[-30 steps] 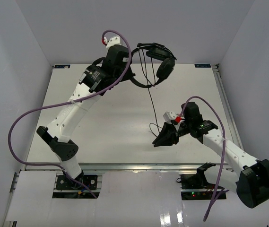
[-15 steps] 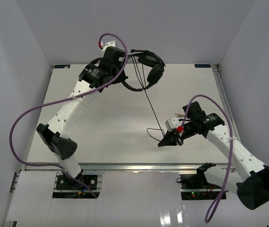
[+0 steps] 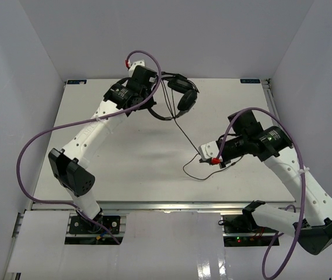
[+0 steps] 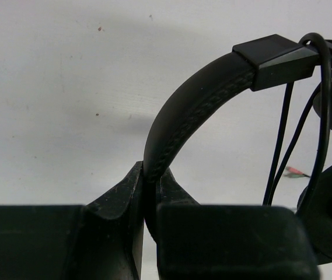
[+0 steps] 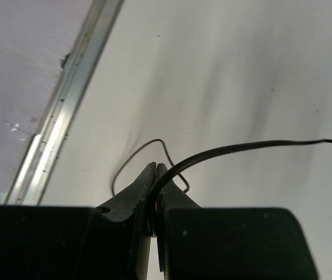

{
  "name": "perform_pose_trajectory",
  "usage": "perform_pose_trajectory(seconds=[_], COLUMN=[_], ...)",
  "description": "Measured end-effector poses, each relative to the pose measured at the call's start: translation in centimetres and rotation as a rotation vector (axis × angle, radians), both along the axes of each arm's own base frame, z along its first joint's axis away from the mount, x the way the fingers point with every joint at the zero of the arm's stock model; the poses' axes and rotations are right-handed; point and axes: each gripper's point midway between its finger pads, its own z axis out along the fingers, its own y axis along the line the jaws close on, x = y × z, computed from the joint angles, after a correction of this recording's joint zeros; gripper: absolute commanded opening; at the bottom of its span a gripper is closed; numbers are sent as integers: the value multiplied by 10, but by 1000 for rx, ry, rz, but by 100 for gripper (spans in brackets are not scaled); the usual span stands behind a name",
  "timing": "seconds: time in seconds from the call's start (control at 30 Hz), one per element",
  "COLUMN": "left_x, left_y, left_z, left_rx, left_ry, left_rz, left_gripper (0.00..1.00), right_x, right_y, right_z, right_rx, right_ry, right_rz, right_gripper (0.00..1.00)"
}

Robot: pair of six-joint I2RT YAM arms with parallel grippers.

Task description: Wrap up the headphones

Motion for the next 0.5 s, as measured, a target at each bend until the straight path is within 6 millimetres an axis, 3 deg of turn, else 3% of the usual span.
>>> perform_pose_trajectory(seconds=[0.13, 0.33, 0.5], left_x=[-5, -17, -32], left_y=[4, 7, 8], left_z=[-37, -84, -117], left_rx=[55, 102, 120], left_ry=[68, 162, 227], left_rz=[-7, -41, -96], left_gripper=[0, 0, 0], right_x=[20, 45, 86], right_y=[1, 8, 13], right_z=[25, 35, 61], right_rx=[-48, -125, -92], right_ry=[-131, -261, -409], right_rz=[-42, -131, -314], right_gripper=[8, 8, 8])
